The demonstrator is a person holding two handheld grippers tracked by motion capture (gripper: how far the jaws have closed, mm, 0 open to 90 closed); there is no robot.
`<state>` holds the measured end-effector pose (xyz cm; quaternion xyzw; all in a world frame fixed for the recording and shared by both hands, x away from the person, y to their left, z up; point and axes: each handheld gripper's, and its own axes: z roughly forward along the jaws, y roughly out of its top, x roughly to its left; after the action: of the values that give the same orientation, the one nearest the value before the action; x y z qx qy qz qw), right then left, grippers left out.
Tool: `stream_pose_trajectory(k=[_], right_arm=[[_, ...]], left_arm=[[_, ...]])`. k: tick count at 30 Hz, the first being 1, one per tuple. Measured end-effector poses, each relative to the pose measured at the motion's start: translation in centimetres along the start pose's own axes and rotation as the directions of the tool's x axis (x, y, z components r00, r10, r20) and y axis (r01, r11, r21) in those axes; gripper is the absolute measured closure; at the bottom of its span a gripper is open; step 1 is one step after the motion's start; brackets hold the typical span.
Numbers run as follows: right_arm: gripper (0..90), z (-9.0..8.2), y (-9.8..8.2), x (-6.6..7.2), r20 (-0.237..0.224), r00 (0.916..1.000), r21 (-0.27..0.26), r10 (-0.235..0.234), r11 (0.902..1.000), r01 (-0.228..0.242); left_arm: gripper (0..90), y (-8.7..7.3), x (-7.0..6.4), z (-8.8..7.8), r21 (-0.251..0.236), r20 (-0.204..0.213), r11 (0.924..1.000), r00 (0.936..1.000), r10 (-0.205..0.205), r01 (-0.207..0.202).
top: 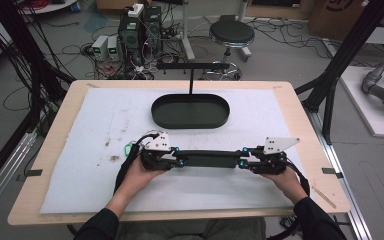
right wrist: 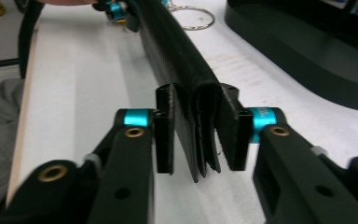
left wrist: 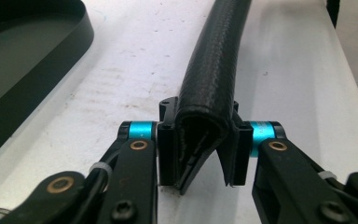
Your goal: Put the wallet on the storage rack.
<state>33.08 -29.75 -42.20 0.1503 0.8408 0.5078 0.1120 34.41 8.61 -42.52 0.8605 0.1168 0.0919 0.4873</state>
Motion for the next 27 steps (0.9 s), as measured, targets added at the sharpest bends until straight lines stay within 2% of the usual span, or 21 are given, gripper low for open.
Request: stream_pose_trajectory(k=[1, 2, 5, 7, 9, 11, 12, 13, 15, 16, 17, 18, 19, 21, 22, 24, 25, 26, 27], right_arm=[[67.9, 0.0, 0.0, 0.0, 0.0, 1.0, 0.0, 0.0, 1.0, 0.0], [62.7, -0.2, 0.0, 0.0, 0.01, 0.9999, -0.009, 0.003, 1.0, -0.002], [58.7, -0.4, 0.0, -0.1, 0.026, 0.9996, -0.02, 0.002, 0.9998, -0.002], [50.2, -0.7, 0.0, -0.1, 0.07, 0.9975, -0.031, 0.013, 0.9995, -0.011], [46.2, -1.1, 0.0, -0.2, 0.094, 0.9952, -0.052, 0.025, 0.9984, -0.02], [41.2, -1.9, -0.1, -0.6, 0.15, 0.9874, -0.079, 0.052, 0.9961, -0.04], [41.2, -1.9, -0.1, -0.6, 0.15, 0.9874, -0.079, 0.052, 0.9961, -0.04], [40.2, -2.1, -0.2, -0.6, 0.172, 0.9832, -0.083, 0.06, 0.9955, -0.046], [39.3, -2.9, -0.5, -1.0, 0.23, 0.9696, -0.103, 0.085, 0.9927, -0.062], [39.3, -2.9, -0.5, -1.0, 0.23, 0.9696, -0.103, 0.085, 0.9927, -0.062], [39.2, -3.5, -0.7, -1.3, 0.273, 0.9565, -0.119, 0.103, 0.9902, -0.073], [39.2, -3.5, -0.7, -1.3, 0.273, 0.9565, -0.119, 0.103, 0.9902, -0.073], [38.8, -3.8, -0.8, -1.5, 0.297, 0.9478, -0.125, 0.115, 0.9889, -0.08], [37.1, -4.6, -1.1, -1.9, 0.355, 0.9219, -0.147, 0.155, 0.9832, -0.108], [37.1, -4.6, -1.1, -1.9, 0.355, 0.9219, -0.147, 0.155, 0.9832, -0.108], [34.8, -5.1, -1.4, -2.2, 0.389, 0.9032, -0.163, 0.182, 0.9785, -0.127], [34.6, -5.6, -1.7, -2.5, 0.408, 0.889, -0.172, 0.207, 0.974, -0.148], [34.6, -5.6, -1.7, -2.5, 0.408, 0.889, -0.172, 0.207, 0.974, -0.148], [34.1, -5.8, -1.8, -2.6, 0.417, 0.8836, -0.177, 0.212, 0.9727, -0.15]], left_arm=[[72.6, 0.0, 0.0, 0.0, 0.0, 0.0, 1.0, 1.0, 0.0, 0.0], [73.1, 0.0, 0.0, -0.1, -0.007, 0.008, 0.9999, 0.9999, -0.009, 0.009], [73.6, 0.1, 0.0, -0.2, -0.022, 0.01, 0.9996, 0.9997, -0.02, 0.02], [74.0, 0.2, 0.1, -0.4, -0.032, -0.002, 0.9989, 0.9994, -0.035, 0.035], [74.3, 0.3, 0.1, -0.7, -0.049, -0.015, 0.9976, 0.9987, -0.049, 0.049], [74.5, 0.3, 0.2, -1.1, -0.071, -0.025, 0.9954, 0.9975, -0.066, 0.064], [74.5, 0.4, 0.3, -1.2, -0.08, -0.026, 0.9947, 0.9975, -0.066, 0.064], [74.5, 0.4, 0.3, -1.4, -0.088, -0.03, 0.9939, 0.9972, -0.069, 0.066], [74.6, 0.6, 0.4, -1.8, -0.107, -0.04, 0.9924, 0.9971, -0.065, 0.06], [74.6, 0.7, 0.4, -1.9, -0.119, -0.044, 0.9908, 0.9965, -0.071, 0.066], [74.6, 0.8, 0.4, -2.0, -0.122, -0.045, 0.9905, 0.9965, -0.07, 0.064], [74.6, 1.0, 0.4, -2.1, -0.124, -0.051, 0.9904, 0.9964, -0.068, 0.061], [74.6, 1.2, 0.5, -2.3, -0.128, -0.058, 0.9903, 0.9964, -0.062, 0.055], [74.6, 1.5, 0.6, -2.5, -0.135, -0.065, 0.9893, 0.9959, -0.063, 0.054], [74.6, 1.7, 0.6, -2.6, -0.137, -0.073, 0.9891, 0.9952, -0.065, 0.054], [74.6, 2.0, 0.8, -2.8, -0.152, -0.083, 0.987, 0.9943, -0.066, 0.053], [74.6, 2.2, 1.0, -3.0, -0.162, -0.092, 0.9851, 0.9931, -0.073, 0.058], [74.6, 2.2, 1.0, -3.0, -0.162, -0.092, 0.9851, 0.9931, -0.073, 0.058], [74.6, 2.4, 1.2, -3.1, -0.164, -0.104, 0.9849, 0.9919, -0.074, 0.056]])
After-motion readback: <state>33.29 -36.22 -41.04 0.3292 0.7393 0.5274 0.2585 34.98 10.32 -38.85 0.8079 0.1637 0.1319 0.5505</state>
